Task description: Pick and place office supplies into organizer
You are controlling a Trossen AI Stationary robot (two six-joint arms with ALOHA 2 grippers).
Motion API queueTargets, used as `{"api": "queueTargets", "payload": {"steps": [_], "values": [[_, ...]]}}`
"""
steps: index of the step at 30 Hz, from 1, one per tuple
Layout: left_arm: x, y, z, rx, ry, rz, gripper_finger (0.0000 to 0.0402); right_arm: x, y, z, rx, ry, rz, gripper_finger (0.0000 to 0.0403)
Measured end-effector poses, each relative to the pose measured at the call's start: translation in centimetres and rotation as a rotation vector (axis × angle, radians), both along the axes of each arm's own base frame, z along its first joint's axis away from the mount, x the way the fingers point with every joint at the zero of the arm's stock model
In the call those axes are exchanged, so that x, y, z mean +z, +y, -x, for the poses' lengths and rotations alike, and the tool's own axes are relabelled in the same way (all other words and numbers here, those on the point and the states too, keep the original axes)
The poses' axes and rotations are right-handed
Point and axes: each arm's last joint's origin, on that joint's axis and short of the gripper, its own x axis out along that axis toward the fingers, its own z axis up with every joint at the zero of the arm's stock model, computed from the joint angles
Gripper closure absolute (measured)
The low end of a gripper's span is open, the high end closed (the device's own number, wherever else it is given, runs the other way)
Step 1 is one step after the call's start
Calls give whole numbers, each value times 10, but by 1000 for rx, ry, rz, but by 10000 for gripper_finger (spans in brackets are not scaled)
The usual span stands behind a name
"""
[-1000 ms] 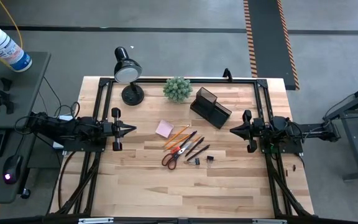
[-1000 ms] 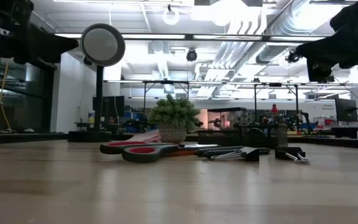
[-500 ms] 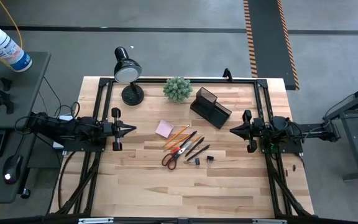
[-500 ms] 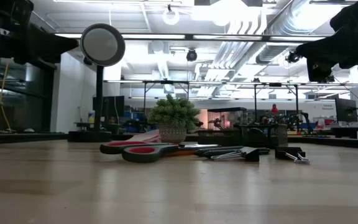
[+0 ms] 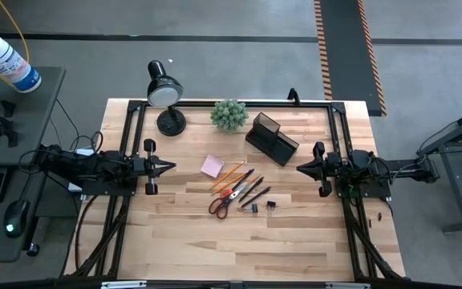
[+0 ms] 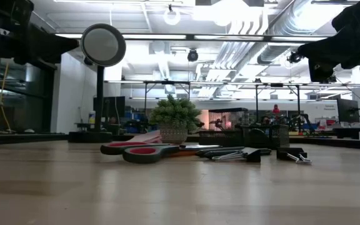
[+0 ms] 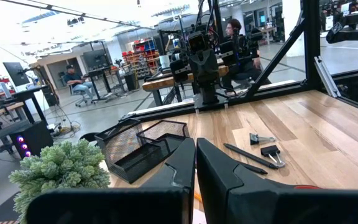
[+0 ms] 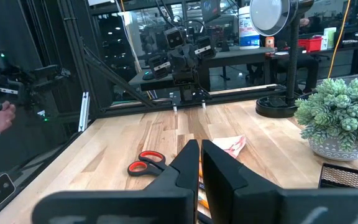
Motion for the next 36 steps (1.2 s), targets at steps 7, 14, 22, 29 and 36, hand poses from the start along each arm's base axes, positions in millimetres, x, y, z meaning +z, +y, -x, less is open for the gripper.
{"api": "queueTargets", "payload": {"steps": [7, 14, 22, 29, 36], "values": [[0, 0, 0, 1, 0, 0, 396, 0, 0, 0, 0, 0, 0, 391], [0, 0, 0, 1, 0, 0, 396, 0, 0, 0, 0, 0, 0, 391], [0, 0, 0, 0, 0, 0, 397, 0, 0, 0, 0, 0, 0, 391], [0, 0, 0, 0, 0, 0, 396, 0, 0, 0, 0, -1, 0, 391], [0, 0, 0, 0, 0, 0, 396, 0, 0, 0, -7, -2, 61, 391]]}}
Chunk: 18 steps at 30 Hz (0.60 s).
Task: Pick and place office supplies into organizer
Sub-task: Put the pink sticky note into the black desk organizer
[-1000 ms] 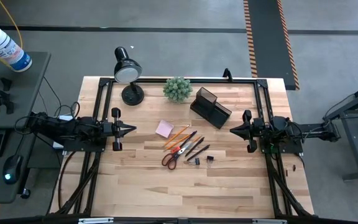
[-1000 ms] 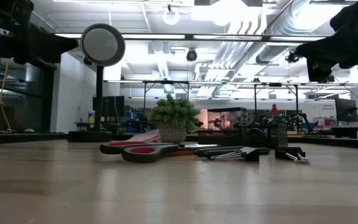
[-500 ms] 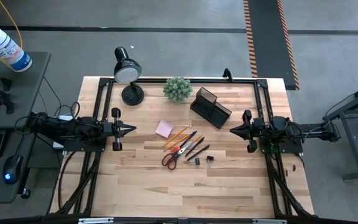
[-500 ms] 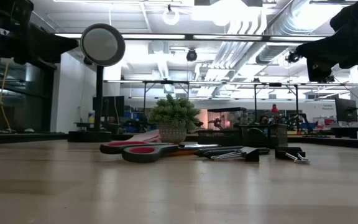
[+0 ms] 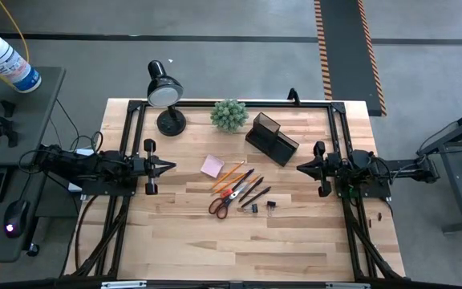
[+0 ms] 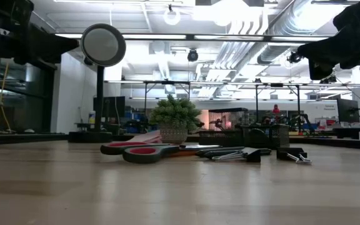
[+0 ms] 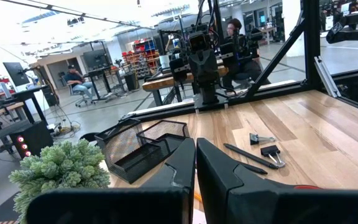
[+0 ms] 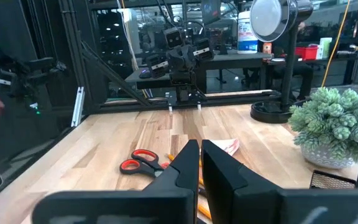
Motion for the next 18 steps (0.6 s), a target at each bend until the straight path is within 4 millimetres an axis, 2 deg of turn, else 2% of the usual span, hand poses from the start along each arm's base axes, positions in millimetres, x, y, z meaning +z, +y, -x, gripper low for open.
{"api": "queueTargets", "payload": {"steps": [18], "values": [[0, 0, 0, 0, -1, 0, 397, 0, 0, 0, 2, -1, -1, 391]]}}
